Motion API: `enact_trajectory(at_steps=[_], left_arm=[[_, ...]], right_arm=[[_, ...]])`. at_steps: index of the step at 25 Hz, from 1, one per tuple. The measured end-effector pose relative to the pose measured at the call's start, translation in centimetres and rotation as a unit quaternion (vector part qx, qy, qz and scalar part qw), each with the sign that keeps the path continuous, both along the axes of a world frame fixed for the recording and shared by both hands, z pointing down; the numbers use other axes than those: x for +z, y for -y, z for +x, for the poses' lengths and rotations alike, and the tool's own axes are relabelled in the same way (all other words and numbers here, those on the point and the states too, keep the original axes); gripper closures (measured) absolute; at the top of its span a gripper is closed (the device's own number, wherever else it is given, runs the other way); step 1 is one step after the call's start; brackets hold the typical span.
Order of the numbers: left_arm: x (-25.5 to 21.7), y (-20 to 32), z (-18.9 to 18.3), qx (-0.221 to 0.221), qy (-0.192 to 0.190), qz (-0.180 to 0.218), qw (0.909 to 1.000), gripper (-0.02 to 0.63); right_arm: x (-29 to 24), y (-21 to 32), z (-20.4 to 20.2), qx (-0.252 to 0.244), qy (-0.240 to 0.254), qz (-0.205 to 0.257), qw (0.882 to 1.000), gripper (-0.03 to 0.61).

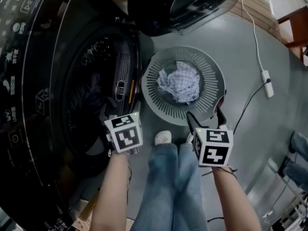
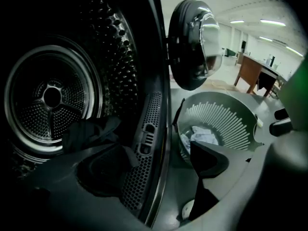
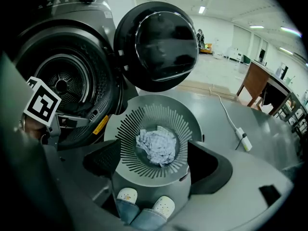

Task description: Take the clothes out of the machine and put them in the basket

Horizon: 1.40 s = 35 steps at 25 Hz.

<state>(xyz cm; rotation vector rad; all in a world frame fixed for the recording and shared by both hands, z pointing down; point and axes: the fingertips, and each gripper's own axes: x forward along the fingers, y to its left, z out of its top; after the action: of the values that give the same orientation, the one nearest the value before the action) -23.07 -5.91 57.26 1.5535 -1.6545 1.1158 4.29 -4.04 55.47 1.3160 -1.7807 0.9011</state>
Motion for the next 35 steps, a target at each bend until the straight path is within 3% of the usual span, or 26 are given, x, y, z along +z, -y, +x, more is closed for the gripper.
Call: enact_trajectory(at_steps=[6, 8, 13, 17, 18, 23, 26, 28, 32, 35], left_arm=[[0.8, -1.1, -4.8, -0.07, 0.069, 0.002, 0.9952, 0.189], [1.4, -1.1, -5.7, -0.089, 0.076, -0.004, 0.9931, 0.222], [3.2, -0.8, -7.2, -0.121, 0.086, -0.017, 0.9887, 0.416], [3.7, -0.5, -6.0, -0.082, 0.072, -0.027, 0.9936, 0.584], [3.7, -0.5, -5.8, -0.077, 0.07, -0.028, 0.9942, 0.588], [2.1, 0.1, -3.7, -0.076, 0.007, -0.003, 0.9971, 0.592], [1.9, 1.0, -0.2, -0.023, -0.053, 0.015, 0.9982, 0.592], [1.5, 1.7, 2.4, 0.021, -0.071, 0.019, 0.997, 0.592], [-0.2, 3.3, 7.8, 0.079, -0.119, 0.037, 0.989, 0.592], [-1.6, 4.2, 12.7, 0.125, -0.177, 0.047, 0.975, 0.592]], right_arm=[[0.6, 0.5, -3.0, -0.027, 0.005, -0.001, 1.0, 0.147], [0.6, 0.6, -4.0, -0.037, 0.008, 0.0, 0.999, 0.15], [0.7, 0.1, -5.2, -0.067, 0.006, 0.001, 0.998, 0.153], [1.1, -0.5, -4.9, -0.086, -0.003, -0.005, 0.996, 0.155], [1.2, -0.7, -4.8, -0.088, -0.003, -0.006, 0.996, 0.155], [0.9, -0.6, -4.0, -0.08, -0.002, -0.006, 0.997, 0.158], [0.6, -0.2, -3.5, -0.071, 0.002, -0.003, 0.997, 0.16], [0.5, 0.0, -3.1, -0.068, 0.002, -0.001, 0.998, 0.161], [0.0, 0.2, -2.0, -0.064, 0.001, 0.002, 0.998, 0.163], [-0.1, 0.0, -0.9, -0.057, -0.001, -0.002, 0.998, 0.164]])
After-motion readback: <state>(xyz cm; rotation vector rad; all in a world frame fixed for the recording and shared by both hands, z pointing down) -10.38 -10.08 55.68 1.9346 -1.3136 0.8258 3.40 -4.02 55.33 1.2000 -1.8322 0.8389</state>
